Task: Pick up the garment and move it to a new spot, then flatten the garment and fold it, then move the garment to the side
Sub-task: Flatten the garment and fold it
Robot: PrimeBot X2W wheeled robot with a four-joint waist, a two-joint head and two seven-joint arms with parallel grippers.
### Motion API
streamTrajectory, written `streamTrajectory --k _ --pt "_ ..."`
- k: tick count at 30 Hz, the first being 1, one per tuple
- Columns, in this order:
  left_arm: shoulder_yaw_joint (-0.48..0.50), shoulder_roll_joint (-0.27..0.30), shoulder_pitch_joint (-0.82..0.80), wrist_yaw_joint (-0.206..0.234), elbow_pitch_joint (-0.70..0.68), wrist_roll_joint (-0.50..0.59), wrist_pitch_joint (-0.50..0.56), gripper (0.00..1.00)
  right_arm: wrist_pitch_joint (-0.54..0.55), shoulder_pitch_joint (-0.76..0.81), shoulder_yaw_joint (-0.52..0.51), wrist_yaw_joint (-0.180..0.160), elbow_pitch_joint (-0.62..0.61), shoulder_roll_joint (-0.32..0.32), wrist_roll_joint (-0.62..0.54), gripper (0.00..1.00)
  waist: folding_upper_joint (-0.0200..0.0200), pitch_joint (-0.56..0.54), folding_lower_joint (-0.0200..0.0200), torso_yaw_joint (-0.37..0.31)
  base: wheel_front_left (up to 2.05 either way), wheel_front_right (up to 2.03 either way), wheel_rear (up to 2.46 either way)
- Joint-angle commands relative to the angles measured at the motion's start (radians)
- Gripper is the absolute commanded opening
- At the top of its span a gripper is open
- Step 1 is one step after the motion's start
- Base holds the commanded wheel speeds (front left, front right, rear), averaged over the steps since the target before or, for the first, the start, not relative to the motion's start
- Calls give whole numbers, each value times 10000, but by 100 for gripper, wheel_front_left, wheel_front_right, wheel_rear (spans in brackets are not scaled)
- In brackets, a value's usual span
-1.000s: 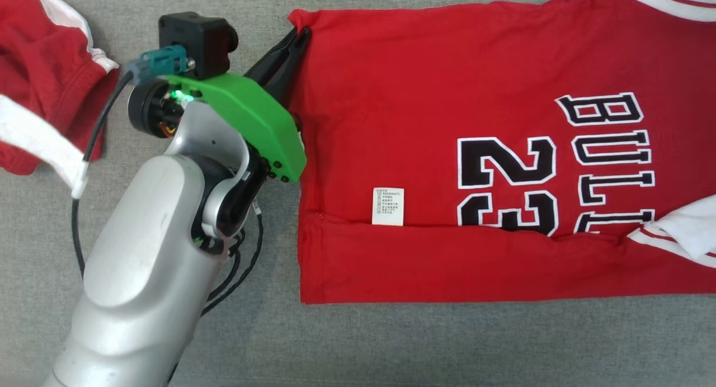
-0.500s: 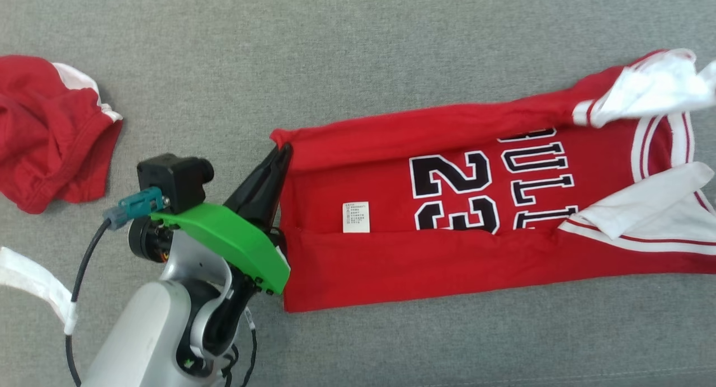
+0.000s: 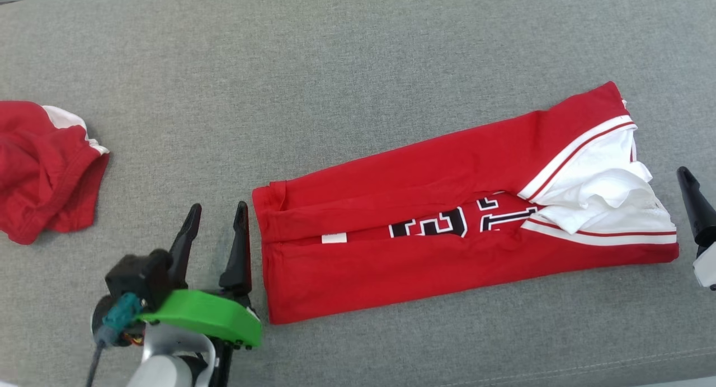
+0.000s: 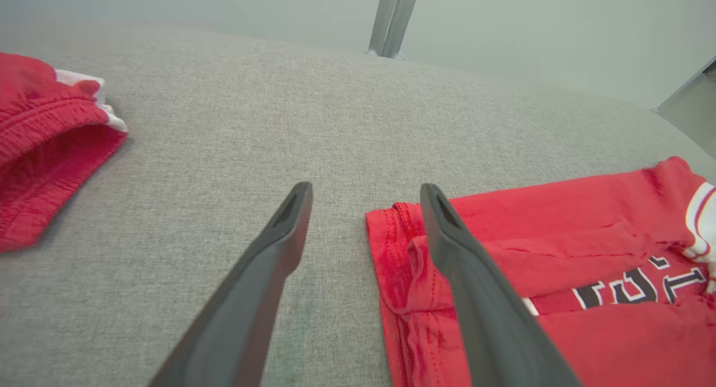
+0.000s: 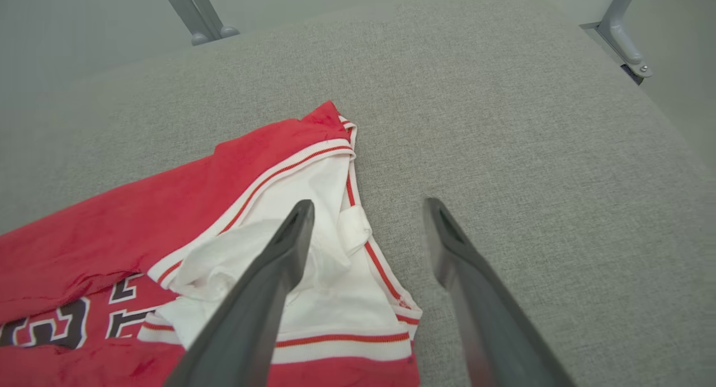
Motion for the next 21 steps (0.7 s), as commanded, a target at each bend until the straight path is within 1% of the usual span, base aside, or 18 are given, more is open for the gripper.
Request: streamTrajectory --k 1,3,5,7,10,11,12,14,16,18,19,20,21 --pt "-26 -218 343 51 146 149 -626 100 127 -205 -18 -8 221 136 -157 100 0 -29 1 55 0 0 0" --pt "-81 -394 453 62 345 399 -1404 100 253 -416 11 -8 616 87 -341 100 0 -25 1 148 0 0 0" --pt "-182 -607 476 25 513 658 -1967 100 282 -689 114 -8 1072 37 -570 100 0 6 1 249 0 0 0" --pt "-225 -813 493 36 755 898 -2241 100 291 -1010 220 -8 1614 50 -756 100 0 64 1 361 0 0 0" --pt "-197 -1151 430 -46 975 1244 -2417 100 270 -1475 382 -8 2456 3 -993 100 0 135 1 545 0 0 0" --pt "-61 -1345 420 -103 960 1359 -2450 100 267 -1659 438 -8 2797 -14 -1086 100 0 168 1 607 0 0 0" --pt "19 -1422 352 -154 914 1604 -2456 100 290 -1784 475 -8 3095 -30 -1189 100 0 193 1 667 0 0 0" --pt "196 -1632 391 -349 920 1893 -2432 100 356 -1965 646 -8 3711 -96 -1380 100 0 213 1 806 0 0 0" --pt "365 -1746 434 -577 835 2407 -2434 100 422 -2104 703 -11 4266 -132 -1518 100 0 206 1 941 0 0 0" --pt "614 -1906 607 -775 823 2664 -2437 100 463 -2152 857 -11 4708 -50 -1364 100 0 163 1 1034 0 0 0" --pt "744 -1962 715 -888 853 2817 -2437 100 432 -2152 1017 -3 4829 -34 -1211 67 0 119 1 1078 0 0 0" --pt "845 -2005 797 -979 916 2917 -2437 100 351 -2159 1123 0 4889 -28 -1008 0 0 58 1 1104 0 0 0" --pt "1018 -2064 842 -1061 892 2973 -2439 100 184 -2208 1115 0 4920 -42 -765 0 0 -13 1 1109 0 0 0"
